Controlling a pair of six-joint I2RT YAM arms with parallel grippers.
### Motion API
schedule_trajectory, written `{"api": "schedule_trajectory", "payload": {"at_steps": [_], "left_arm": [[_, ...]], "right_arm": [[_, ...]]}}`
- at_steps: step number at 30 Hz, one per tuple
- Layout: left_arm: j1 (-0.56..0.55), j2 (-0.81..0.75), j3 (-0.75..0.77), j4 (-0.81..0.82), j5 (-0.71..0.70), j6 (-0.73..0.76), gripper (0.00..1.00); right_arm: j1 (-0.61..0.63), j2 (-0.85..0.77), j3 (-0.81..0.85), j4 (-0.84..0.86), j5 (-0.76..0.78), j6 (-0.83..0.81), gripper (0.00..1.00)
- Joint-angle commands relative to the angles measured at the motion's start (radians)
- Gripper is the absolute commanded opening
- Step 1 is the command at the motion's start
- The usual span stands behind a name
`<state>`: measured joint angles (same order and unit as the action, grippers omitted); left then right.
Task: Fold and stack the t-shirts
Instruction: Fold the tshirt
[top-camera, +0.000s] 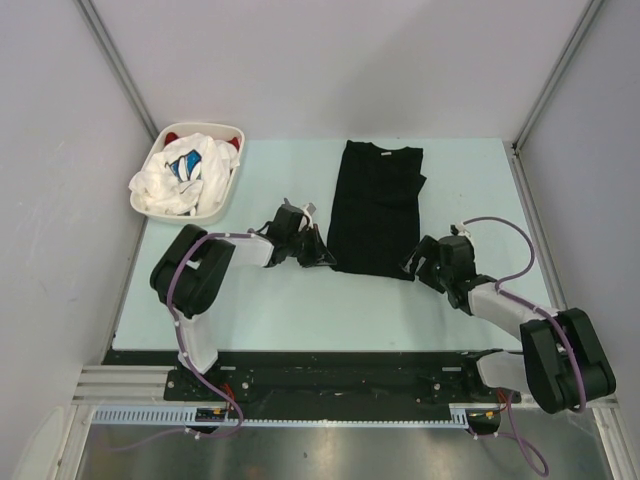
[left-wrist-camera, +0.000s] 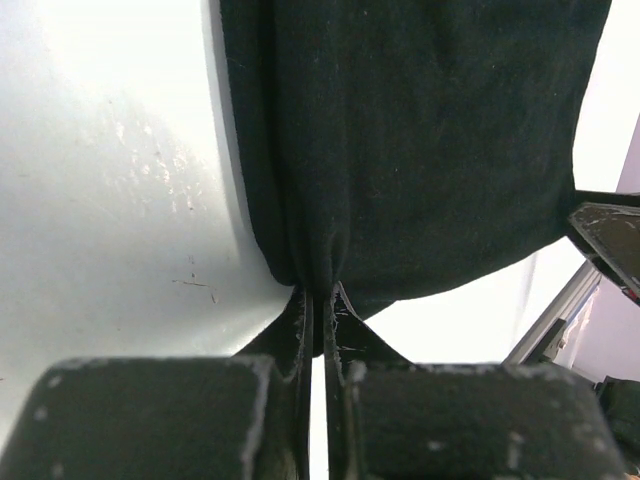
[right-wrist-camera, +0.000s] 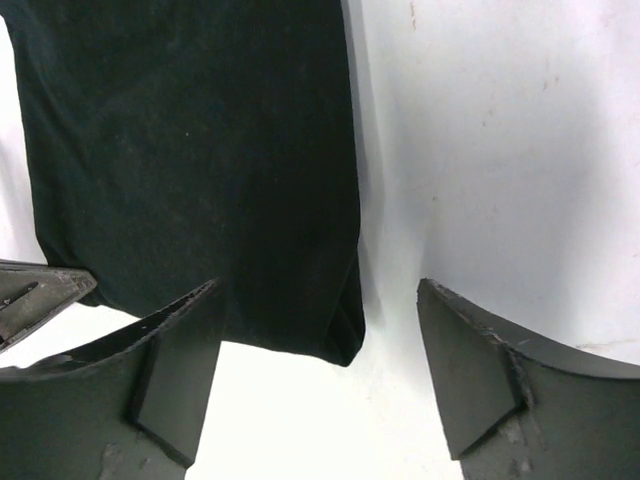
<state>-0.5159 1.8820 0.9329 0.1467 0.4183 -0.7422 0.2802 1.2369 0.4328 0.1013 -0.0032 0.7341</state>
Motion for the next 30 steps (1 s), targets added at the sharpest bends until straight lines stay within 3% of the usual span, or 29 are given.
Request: {"api": "schedule_trajectory", "payload": {"at_steps": [1,9,11,12,18,24,30], "left_arm": [[-0.006,0.011,-0.025,-0.010,-0.024,0.004,0.00],[-0.006,-0.001,-0.084,0.053,-0.012,-0.022,0.00],[-0.006,-0.017,-0.106,0.077,-0.003,-0.039,0.00],[-0.006,-0.024,-0.127,0.102,0.002,-0.043,0.00],[-0.038,-0.115,-0.255,0.171,-0.012,-0.069,0.00],[-0.124,-0.260,-0.410,0.231,-0.052,-0.120,0.00],[-0.245,-0.450,-0.492,0.180,-0.140,-0.167,0.00]], "right_arm": [[0.025,0.035,-0.016,0.077,-0.018,0.042,0.74],[0.048,0.099,-0.043,0.130,0.000,0.073,0.46],[0.048,0.124,-0.046,0.143,0.000,0.080,0.25],[0.048,0.131,-0.046,0.146,0.000,0.082,0.01],[0.066,0.115,-0.048,0.092,0.041,0.068,0.00],[0.203,-0.080,-0.051,-0.081,0.167,0.053,0.00],[0.379,-0.252,-0.052,-0.294,0.284,0.094,0.00]]}}
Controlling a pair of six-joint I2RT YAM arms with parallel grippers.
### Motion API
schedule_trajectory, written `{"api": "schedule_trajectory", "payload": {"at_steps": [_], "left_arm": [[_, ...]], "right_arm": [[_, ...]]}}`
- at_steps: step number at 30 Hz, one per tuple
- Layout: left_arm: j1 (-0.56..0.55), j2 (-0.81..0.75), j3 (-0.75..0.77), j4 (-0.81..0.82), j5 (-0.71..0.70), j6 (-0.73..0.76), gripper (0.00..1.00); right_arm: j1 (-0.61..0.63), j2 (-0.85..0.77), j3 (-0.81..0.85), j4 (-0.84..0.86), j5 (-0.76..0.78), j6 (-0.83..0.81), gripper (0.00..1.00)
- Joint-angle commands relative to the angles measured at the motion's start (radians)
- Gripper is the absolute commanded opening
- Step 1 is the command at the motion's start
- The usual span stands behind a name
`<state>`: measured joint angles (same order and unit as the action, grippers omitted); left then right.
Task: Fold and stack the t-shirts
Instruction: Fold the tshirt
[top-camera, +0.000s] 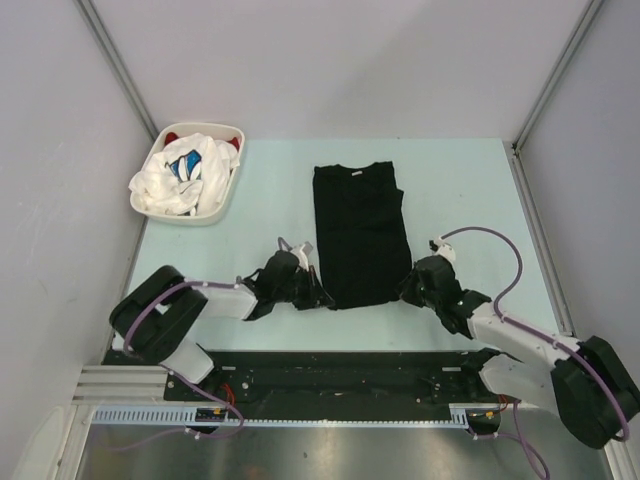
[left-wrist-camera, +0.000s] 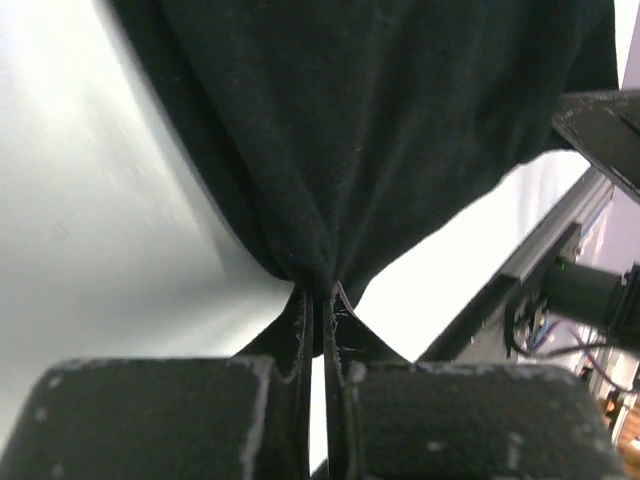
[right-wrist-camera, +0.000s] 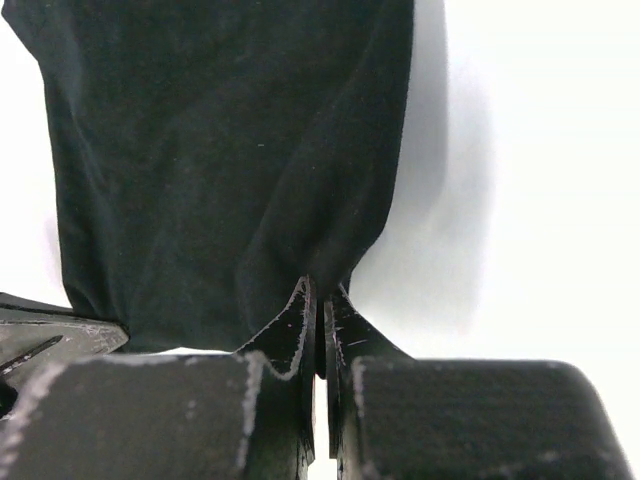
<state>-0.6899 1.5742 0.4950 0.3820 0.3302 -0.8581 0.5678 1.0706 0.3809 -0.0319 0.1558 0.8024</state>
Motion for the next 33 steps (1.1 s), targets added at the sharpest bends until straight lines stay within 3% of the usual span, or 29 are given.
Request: {"api": "schedule_trajectory", "payload": {"at_steps": [1,8,14,23,28,33], "left_arm": [[-0.103,-0.172,-0.091,-0.060,-0.087,-0.064,0.00],[-0.189,-0.448,-0.199,-0.167,-0.195,-0.144,0.00],[-0.191,-0.615,-0.052,-0.423,-0.267,-0.067,0.01],[-0.152,-0.497,0.189,-0.485,-0.255,0.040,0.00],[-0.071,-0.434,0.264,-0.471,-0.221,0.062,0.00],[0.051,-0.355,0.348,-0.457,-0.160,0.090,0.00]], "right_arm": [[0.165,-0.104,0.000,-0.184,0.151,0.040,0.00],[0.378,-0.216,0.006,-0.322,0.300,0.144,0.00],[0.389,-0.264,0.090,-0.372,0.366,0.115,0.00],[0.141,-0.189,0.283,-0.255,0.179,-0.038,0.00],[-0.014,-0.048,0.364,-0.163,0.059,-0.083,0.00],[-0.081,0.107,0.464,-0.068,-0.036,-0.092,0.00]]}}
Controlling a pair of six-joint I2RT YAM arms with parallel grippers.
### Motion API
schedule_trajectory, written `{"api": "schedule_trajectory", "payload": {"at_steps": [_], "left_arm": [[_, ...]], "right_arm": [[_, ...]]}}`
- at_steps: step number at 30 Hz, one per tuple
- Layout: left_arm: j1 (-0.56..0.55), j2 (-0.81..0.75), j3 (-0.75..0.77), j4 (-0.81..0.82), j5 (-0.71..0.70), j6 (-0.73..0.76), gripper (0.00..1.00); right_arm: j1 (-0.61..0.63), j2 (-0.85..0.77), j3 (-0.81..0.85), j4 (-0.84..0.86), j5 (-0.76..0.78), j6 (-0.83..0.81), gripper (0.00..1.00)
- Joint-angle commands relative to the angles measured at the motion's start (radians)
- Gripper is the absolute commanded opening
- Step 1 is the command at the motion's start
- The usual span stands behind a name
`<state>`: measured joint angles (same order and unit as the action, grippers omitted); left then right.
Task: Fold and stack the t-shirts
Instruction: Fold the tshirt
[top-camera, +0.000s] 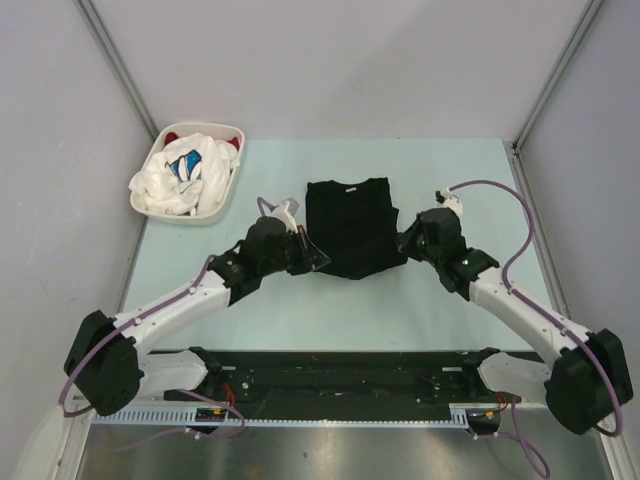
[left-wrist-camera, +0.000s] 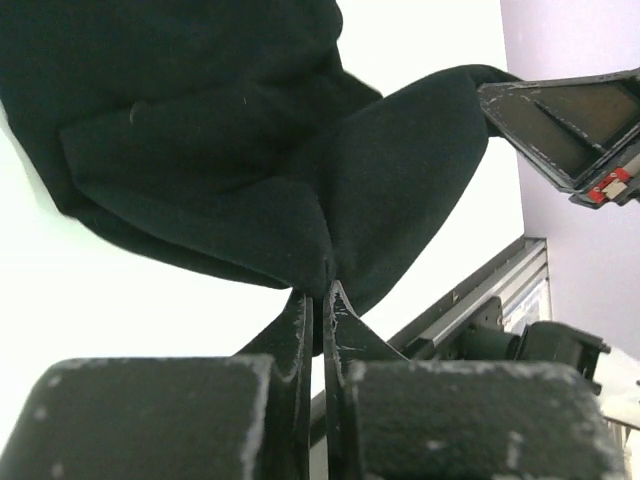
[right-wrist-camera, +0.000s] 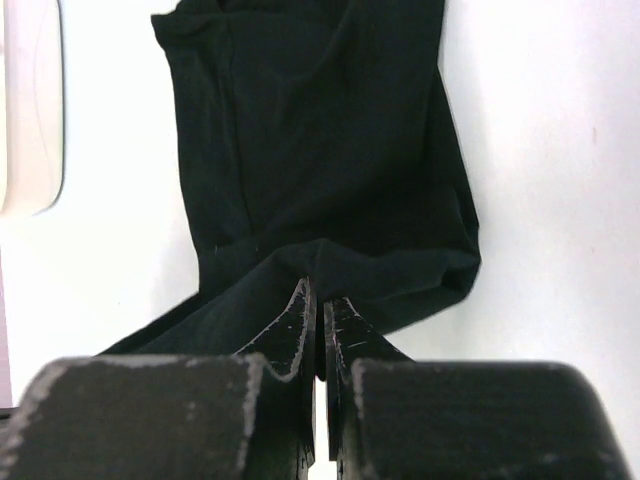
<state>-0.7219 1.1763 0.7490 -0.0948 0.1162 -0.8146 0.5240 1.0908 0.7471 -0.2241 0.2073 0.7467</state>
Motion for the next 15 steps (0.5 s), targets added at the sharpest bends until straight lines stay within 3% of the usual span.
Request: {"api": "schedule_trajectory", "payload": {"at_steps": [1,6,15], "left_arm": [[0.104,0.075,0.107,0.021,0.089,0.048,0.00],[0.209,0.206,0.235,0.052,0.198,0.048,0.00],[0.282,0.456,0.462,0.044,0.275,0.046,0.00]], "right_arm": [[-0.057,0.115,0.113,0.129,-0.094,-0.038,0.00],[-0.117,0.262,0.216,0.201,-0.170,-0.029,0.00],[-0.200,0.474,0.389,0.259,-0.258,-0.015,0.00]]}}
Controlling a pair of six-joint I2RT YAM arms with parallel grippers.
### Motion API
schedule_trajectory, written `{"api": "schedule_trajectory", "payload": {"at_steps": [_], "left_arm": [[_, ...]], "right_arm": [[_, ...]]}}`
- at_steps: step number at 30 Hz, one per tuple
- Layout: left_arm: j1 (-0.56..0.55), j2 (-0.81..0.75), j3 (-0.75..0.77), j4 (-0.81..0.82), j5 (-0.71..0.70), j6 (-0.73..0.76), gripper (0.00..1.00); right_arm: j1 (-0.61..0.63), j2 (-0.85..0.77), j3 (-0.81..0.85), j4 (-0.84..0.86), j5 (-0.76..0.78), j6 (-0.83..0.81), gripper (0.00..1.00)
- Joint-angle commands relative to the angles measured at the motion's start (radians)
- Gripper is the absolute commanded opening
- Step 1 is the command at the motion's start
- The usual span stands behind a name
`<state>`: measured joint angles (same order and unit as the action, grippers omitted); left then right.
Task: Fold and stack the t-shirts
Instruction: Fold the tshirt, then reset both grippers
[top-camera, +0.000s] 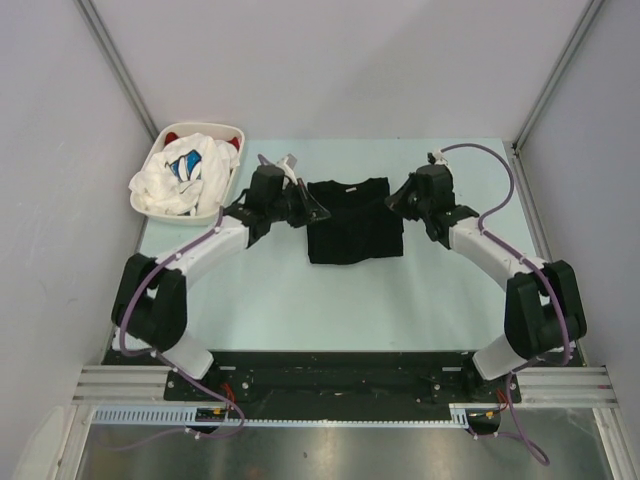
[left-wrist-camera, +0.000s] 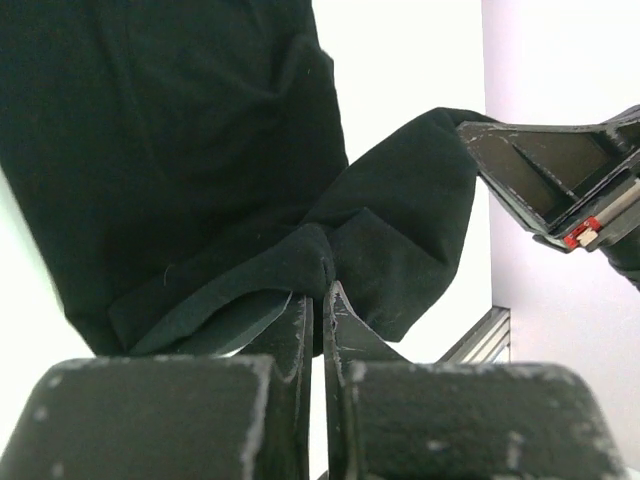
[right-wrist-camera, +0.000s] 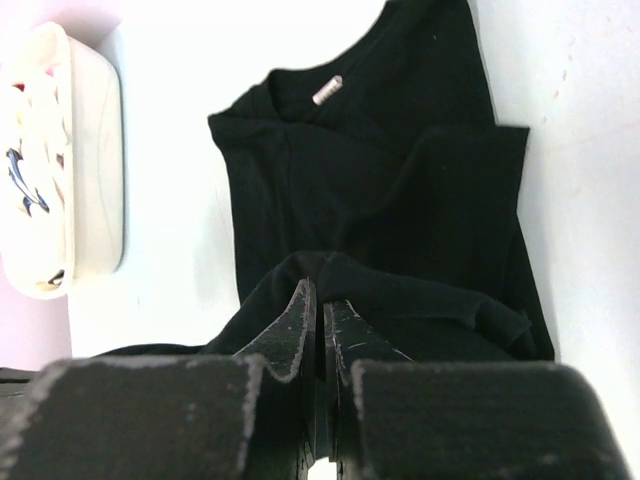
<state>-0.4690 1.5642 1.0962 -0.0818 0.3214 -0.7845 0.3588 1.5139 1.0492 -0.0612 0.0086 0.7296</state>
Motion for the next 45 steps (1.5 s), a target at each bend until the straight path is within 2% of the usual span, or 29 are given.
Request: {"api": "schedule_trajectory", "payload": {"at_steps": [1,14,19,21,22,23,24,25,26,28,31,32,33,38,42,45], "left_arm": [[0.035,0.089,0.137,0.018,0.074,0.019,0.00],[0.154,0.359,0.359,-0.024,0.113,0.047,0.00],[0.194,0.471,0.494,-0.067,0.130,0.062,0.01],[0.208,0.534,0.577,-0.088,0.133,0.073,0.07],[0.214,0.562,0.611,-0.122,0.133,0.083,0.15],[0.225,0.585,0.642,-0.130,0.140,0.087,0.31],[0.230,0.626,0.689,-0.131,0.139,0.088,0.62],[0.236,0.641,0.709,-0.133,0.133,0.090,0.99],[0.246,0.655,0.728,-0.134,0.125,0.090,1.00],[0.251,0.662,0.755,-0.133,0.101,0.090,1.00],[0.244,0.555,0.680,-0.108,0.052,0.117,1.00],[0.230,0.519,0.654,-0.111,0.038,0.123,1.00],[0.222,0.485,0.587,-0.105,0.030,0.126,1.00],[0.144,0.236,0.368,-0.122,0.001,0.122,1.00],[0.067,0.035,0.051,-0.029,-0.044,0.073,1.00],[-0.002,-0.128,-0.138,0.026,-0.074,0.047,1.00]], "right_arm": [[-0.043,0.087,0.118,0.098,-0.079,0.004,0.00],[-0.106,0.388,0.299,0.130,-0.144,0.022,0.00],[-0.123,0.514,0.446,0.101,-0.150,0.019,0.00],[-0.130,0.584,0.500,0.086,-0.153,0.019,0.00],[-0.132,0.606,0.552,0.089,-0.159,0.017,0.00],[-0.133,0.633,0.575,0.093,-0.159,0.021,0.13],[-0.139,0.655,0.598,0.103,-0.159,0.019,0.33],[-0.142,0.689,0.613,0.139,-0.147,0.025,0.52],[-0.146,0.700,0.633,0.153,-0.127,0.033,0.97],[-0.149,0.680,0.630,0.185,-0.049,0.021,1.00],[-0.138,0.587,0.545,0.245,0.046,-0.054,1.00],[-0.133,0.503,0.482,0.260,0.060,-0.073,1.00],[-0.126,0.467,0.460,0.261,0.073,-0.119,1.00],[-0.043,0.283,0.387,0.066,0.122,-0.229,1.00],[0.020,0.171,0.296,-0.090,0.182,-0.294,1.00],[0.083,0.070,0.189,-0.124,0.215,-0.340,1.00]]}}
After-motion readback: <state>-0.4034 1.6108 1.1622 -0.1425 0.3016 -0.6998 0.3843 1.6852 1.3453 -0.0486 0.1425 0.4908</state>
